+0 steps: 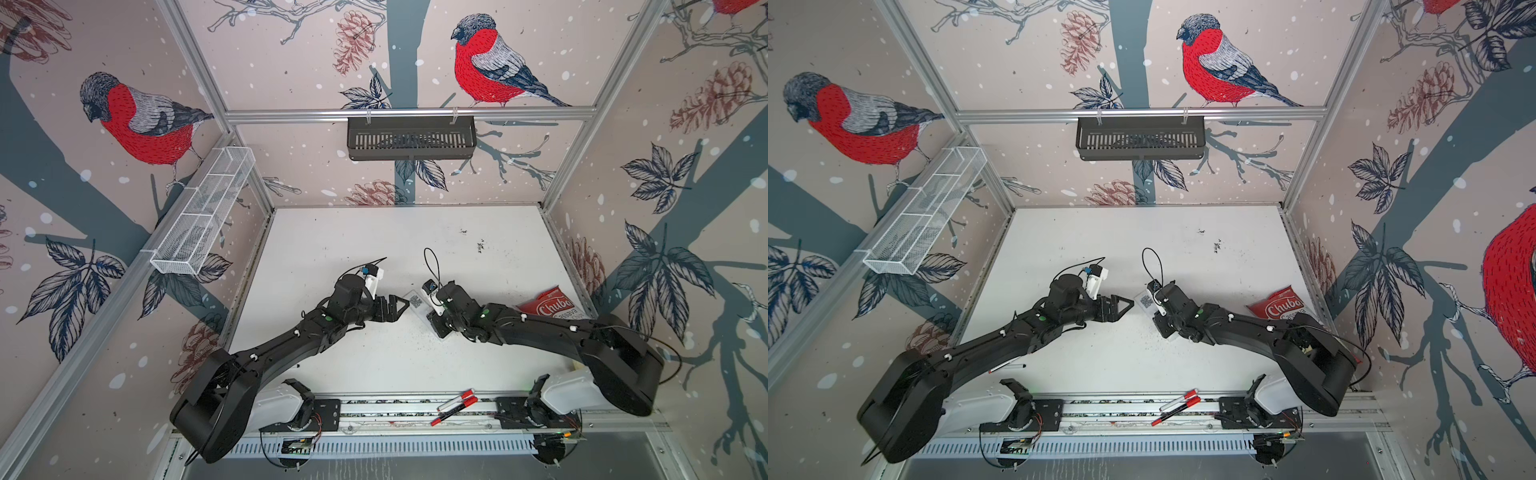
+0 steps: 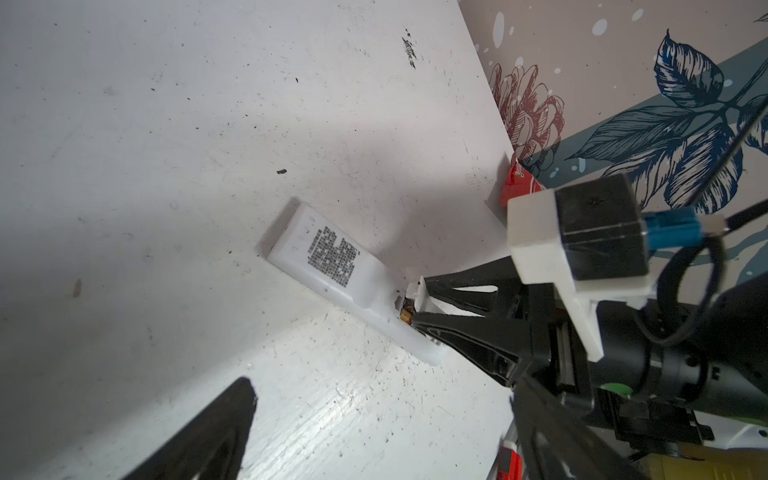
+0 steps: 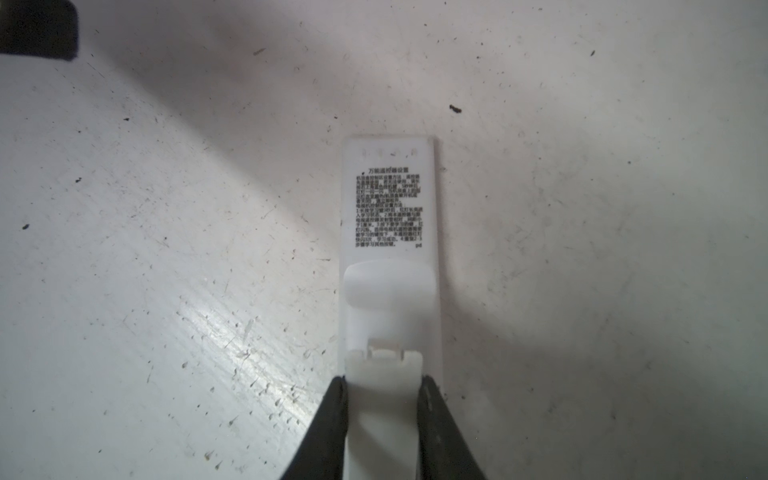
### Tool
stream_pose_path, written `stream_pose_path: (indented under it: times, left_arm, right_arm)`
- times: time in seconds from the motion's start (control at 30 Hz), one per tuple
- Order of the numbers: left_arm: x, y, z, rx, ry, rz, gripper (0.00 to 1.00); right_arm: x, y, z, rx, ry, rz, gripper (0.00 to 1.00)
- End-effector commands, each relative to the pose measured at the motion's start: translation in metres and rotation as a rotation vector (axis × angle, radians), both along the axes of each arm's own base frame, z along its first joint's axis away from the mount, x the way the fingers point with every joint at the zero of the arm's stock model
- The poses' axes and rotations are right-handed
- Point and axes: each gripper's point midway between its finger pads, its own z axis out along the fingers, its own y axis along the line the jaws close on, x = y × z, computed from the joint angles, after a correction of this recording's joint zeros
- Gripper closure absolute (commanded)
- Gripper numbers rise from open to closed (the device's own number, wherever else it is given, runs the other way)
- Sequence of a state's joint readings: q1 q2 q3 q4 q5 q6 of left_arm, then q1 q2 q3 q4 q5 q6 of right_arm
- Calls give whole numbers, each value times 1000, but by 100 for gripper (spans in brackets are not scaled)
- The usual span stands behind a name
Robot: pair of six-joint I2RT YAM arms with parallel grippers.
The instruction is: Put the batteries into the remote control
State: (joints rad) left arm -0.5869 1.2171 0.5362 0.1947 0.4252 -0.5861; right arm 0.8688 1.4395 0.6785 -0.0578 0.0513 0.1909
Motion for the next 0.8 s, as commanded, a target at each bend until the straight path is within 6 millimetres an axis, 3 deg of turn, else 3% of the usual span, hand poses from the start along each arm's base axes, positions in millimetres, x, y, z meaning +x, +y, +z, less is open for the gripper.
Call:
stream_pose_path:
  times: [0.0, 0.77]
  left_arm:
    - [-4, -5, 4, 8, -23, -63, 3]
    - [-8, -5, 9, 27, -45, -112, 3]
  right_arm:
    - [1, 4, 2, 33, -3, -13, 77]
    - [1, -11, -2, -62, 30, -51, 77]
